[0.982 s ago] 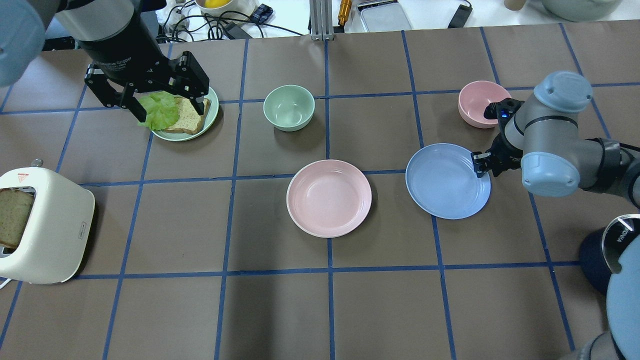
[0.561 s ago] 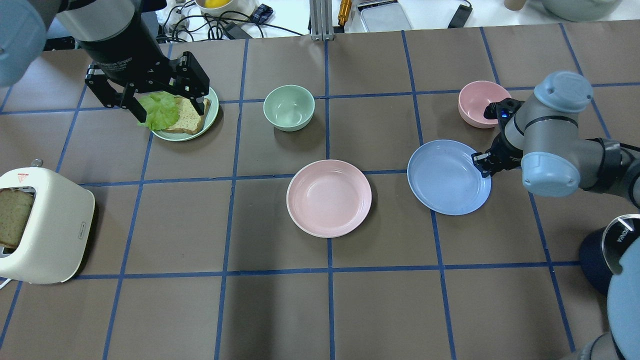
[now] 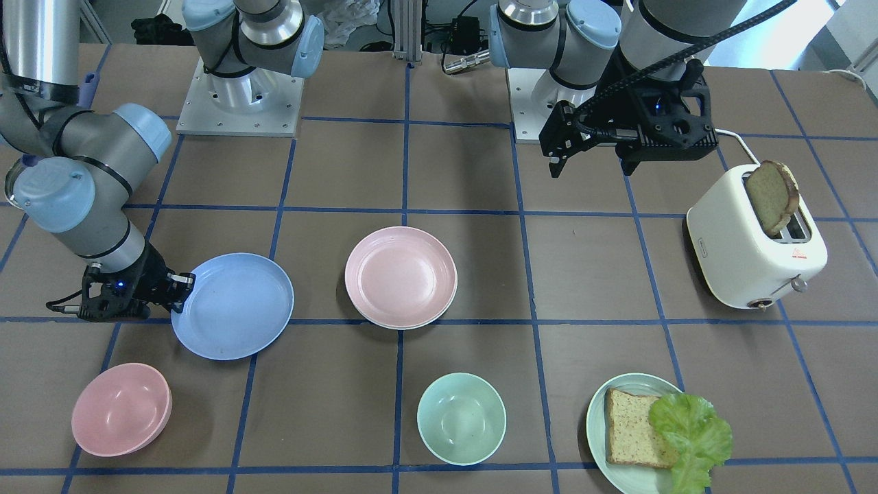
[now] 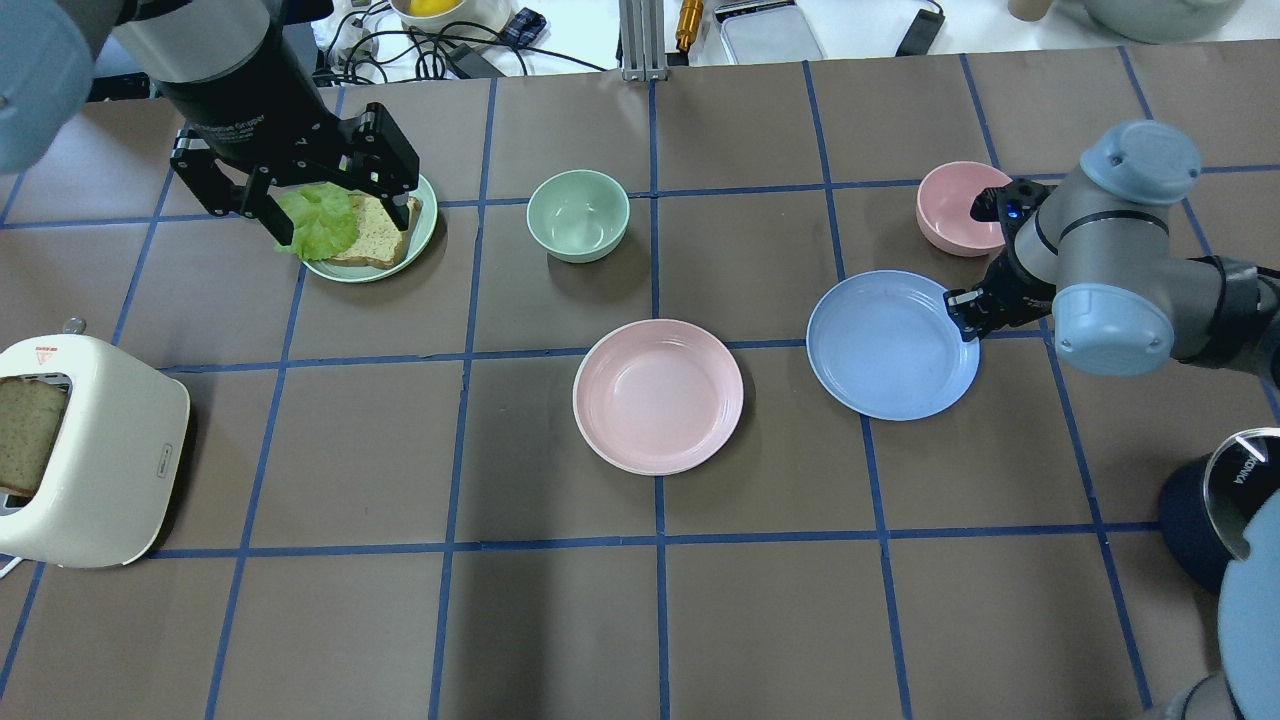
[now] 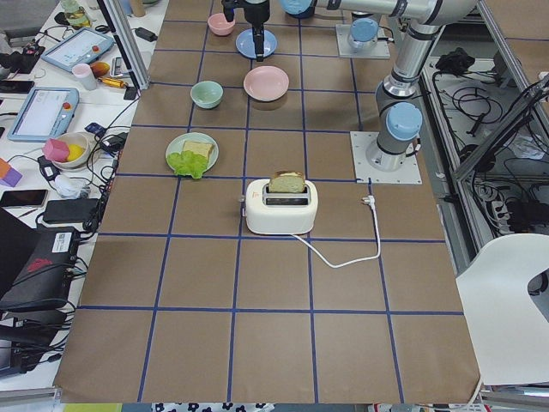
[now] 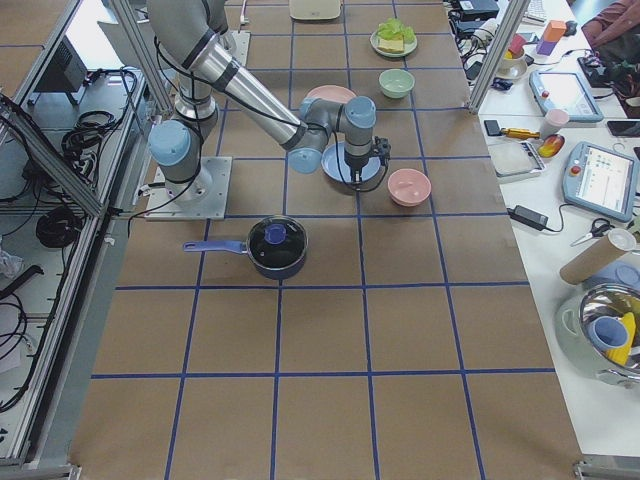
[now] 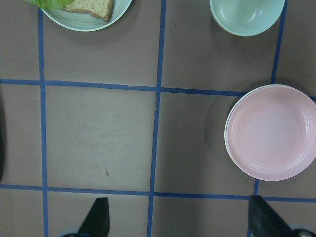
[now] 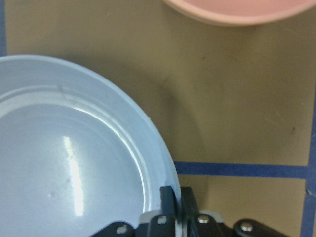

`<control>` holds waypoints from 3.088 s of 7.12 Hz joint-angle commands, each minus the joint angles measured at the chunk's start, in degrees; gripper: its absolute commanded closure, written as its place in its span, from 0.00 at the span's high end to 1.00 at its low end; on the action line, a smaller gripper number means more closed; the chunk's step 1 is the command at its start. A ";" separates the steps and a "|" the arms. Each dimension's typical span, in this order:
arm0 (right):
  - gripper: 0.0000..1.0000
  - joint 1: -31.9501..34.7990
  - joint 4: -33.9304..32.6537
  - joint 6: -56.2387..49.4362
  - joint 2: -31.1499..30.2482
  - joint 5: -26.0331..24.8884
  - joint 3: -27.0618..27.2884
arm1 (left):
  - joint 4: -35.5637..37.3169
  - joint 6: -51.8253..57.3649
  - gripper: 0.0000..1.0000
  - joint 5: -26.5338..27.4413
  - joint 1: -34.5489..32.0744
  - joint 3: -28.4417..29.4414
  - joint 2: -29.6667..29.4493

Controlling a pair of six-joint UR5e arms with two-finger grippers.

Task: Stack three plates with pink and blue
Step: 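Lift the blue plate and carry it over the pink plate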

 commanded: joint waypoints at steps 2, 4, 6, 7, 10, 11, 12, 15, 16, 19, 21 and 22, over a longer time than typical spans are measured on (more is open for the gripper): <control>0.00 0.16 7.59 0.01 -0.77 2.49 -4.18 | 0.00 0.00 1.00 0.03 0.00 -0.09 0.00; 0.00 0.25 13.29 0.18 -1.30 4.86 -6.82 | 0.00 0.00 1.00 0.03 0.00 0.00 0.00; 0.00 0.34 19.00 0.62 -1.57 7.22 -10.33 | 0.00 0.00 1.00 0.03 0.00 0.00 0.00; 0.00 0.86 20.42 2.62 -1.74 7.50 -11.57 | 0.00 0.00 1.00 0.03 0.00 0.00 0.00; 0.00 8.39 20.35 14.02 -2.97 7.59 -13.42 | 0.00 0.00 1.00 -0.06 0.09 0.00 -0.09; 0.00 11.90 19.92 19.20 -3.32 7.59 -13.60 | 0.00 0.00 1.00 -0.06 0.17 0.00 -0.09; 0.00 14.55 19.74 22.82 -3.33 7.59 -13.51 | 0.00 0.00 1.00 0.03 0.09 0.00 0.00; 0.00 21.32 19.65 31.10 -3.59 6.80 -13.16 | 0.00 0.00 1.00 0.03 0.18 0.00 0.00; 0.00 22.73 19.21 32.25 -3.94 6.80 -12.99 | 0.00 0.00 1.00 0.03 0.18 0.00 0.00; 0.00 24.77 10.10 33.76 -5.87 6.71 -6.25 | 0.00 0.00 1.00 0.03 0.18 0.00 0.00; 0.00 24.86 4.82 33.93 -5.96 7.15 -1.66 | 0.00 0.00 1.00 0.03 0.18 0.00 0.00; 0.00 25.21 3.40 34.63 -5.96 7.59 -0.51 | 0.00 0.00 1.00 0.03 0.18 0.00 0.00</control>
